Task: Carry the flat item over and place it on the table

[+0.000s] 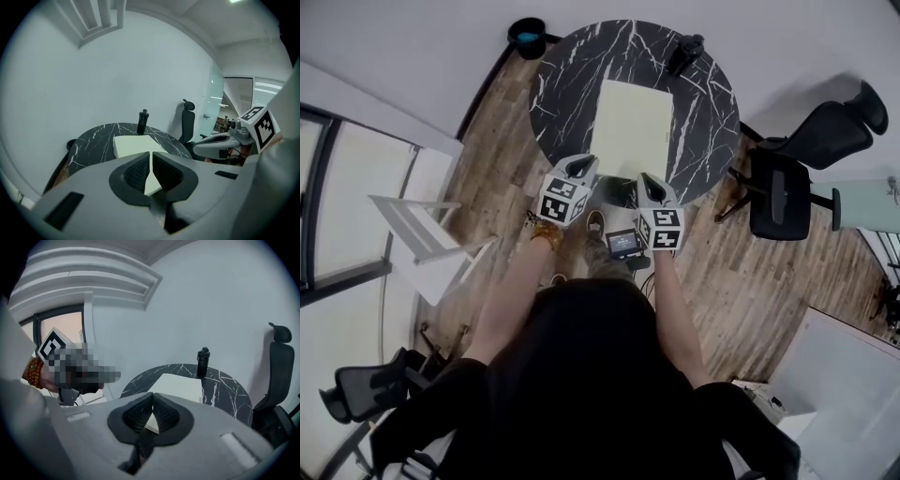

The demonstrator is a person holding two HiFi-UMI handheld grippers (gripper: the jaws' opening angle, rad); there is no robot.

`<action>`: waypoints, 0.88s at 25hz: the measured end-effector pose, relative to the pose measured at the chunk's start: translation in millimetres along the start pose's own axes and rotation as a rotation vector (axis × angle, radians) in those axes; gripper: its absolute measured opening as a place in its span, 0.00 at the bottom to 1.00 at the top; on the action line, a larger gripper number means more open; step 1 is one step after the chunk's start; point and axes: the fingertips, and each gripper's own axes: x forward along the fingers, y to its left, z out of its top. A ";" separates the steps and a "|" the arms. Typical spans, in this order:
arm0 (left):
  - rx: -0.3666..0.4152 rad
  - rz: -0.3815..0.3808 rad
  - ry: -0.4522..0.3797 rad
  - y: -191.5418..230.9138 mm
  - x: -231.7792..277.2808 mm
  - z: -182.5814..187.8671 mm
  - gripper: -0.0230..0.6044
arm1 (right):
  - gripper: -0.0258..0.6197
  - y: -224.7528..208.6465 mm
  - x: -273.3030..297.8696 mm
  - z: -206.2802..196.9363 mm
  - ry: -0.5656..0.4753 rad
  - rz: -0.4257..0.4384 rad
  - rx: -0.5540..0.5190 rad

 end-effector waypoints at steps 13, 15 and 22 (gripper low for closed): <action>0.148 -0.032 -0.134 -66.9 -119.5 -4.7 0.08 | 0.04 104.3 -104.5 38.1 -0.222 -0.053 -0.102; 0.178 -0.035 -0.167 -80.6 -143.9 -1.1 0.08 | 0.04 123.2 -126.6 41.8 -0.263 -0.075 -0.119; 0.263 -0.004 -0.331 -110.5 -224.4 32.3 0.08 | 0.04 185.0 -186.2 60.5 -0.375 -0.110 -0.187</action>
